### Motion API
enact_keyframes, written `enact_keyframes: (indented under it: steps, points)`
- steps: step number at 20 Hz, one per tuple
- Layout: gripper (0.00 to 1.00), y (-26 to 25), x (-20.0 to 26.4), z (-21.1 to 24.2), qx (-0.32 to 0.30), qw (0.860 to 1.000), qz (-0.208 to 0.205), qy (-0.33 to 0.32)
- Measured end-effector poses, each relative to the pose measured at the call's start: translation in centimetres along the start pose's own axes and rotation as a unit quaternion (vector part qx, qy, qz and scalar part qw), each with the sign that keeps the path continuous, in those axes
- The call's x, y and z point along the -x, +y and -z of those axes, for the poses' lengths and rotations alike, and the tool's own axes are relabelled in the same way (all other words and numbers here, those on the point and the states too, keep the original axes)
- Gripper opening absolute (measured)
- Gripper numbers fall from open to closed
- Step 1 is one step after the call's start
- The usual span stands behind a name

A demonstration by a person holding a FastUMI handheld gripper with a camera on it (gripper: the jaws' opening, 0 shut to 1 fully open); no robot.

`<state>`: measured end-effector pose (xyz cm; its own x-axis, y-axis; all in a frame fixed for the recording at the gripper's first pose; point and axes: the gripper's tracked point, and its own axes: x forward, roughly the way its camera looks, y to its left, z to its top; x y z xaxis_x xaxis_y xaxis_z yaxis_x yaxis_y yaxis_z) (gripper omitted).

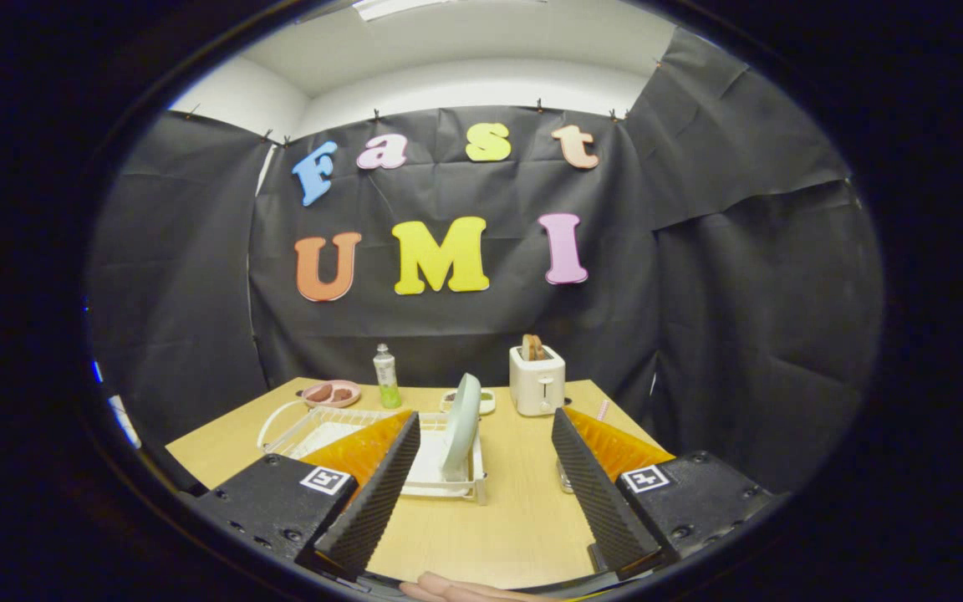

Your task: Take the plate from the dish rack, then take the spoon from the basket and place it into the plate.

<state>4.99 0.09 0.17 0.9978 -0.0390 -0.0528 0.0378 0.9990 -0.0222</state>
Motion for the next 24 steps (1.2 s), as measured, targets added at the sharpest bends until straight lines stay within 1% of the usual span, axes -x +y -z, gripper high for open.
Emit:
enact_keyframes:
  steps: [3, 6, 8, 9, 11, 14, 16, 17, 18, 19, 20, 21, 22, 23, 24]
  points:
    - [1.00, 0.7, -4.2, -1.0, 0.013, 0.999, 0.005, 0.031]
    - [1.00, 1.9, -9.3, -1.5, 0.038, 0.995, 0.003, 0.092]
    - [1.00, 2.9, -12.4, -1.7, 0.055, 0.989, -0.011, 0.135]
    - [1.00, 3.2, -13.7, -1.9, 0.053, 0.986, -0.017, 0.158]
    - [1.00, 3.2, -16.7, -2.3, 0.052, 0.979, -0.012, 0.198]
    - [1.00, 4.4, -20.6, -1.8, 0.058, 0.959, -0.021, 0.277]
    - [0.99, 5.0, -22.4, -0.4, 0.057, 0.936, -0.015, 0.348]
    - [0.97, 5.2, -23.5, 0.1, 0.057, 0.926, -0.006, 0.372]
    - [0.94, 5.0, -24.5, 0.4, 0.056, 0.919, 0.012, 0.389]
    - [0.89, 5.1, -25.5, 0.3, 0.057, 0.913, 0.026, 0.402]
    - [0.87, 5.3, -26.2, 0.8, 0.062, 0.905, 0.034, 0.419]
    - [0.80, 5.4, -26.5, 1.3, 0.067, 0.895, 0.045, 0.438]
    - [0.76, 5.6, -27.0, 1.6, 0.075, 0.887, 0.052, 0.453]
    - [0.74, 5.8, -27.5, 1.8, 0.082, 0.882, 0.058, 0.461]
    - [0.72, 5.5, -27.5, 2.1, 0.097, 0.873, 0.070, 0.473]
